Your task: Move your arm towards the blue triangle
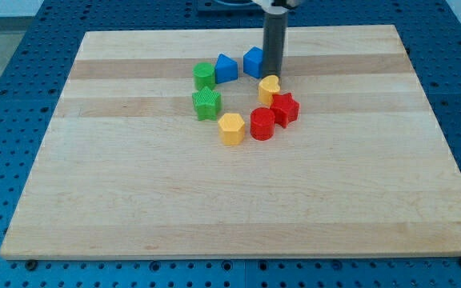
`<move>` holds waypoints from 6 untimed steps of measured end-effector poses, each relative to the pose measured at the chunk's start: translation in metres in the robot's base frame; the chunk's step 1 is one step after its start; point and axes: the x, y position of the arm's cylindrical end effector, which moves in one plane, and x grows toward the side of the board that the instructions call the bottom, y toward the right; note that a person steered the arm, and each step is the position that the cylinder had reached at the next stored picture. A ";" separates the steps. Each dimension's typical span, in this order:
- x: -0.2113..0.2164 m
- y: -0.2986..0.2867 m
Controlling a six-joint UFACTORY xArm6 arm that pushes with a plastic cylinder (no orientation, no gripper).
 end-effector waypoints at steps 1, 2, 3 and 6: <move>-0.005 -0.007; -0.005 -0.007; -0.005 -0.018; 0.001 -0.042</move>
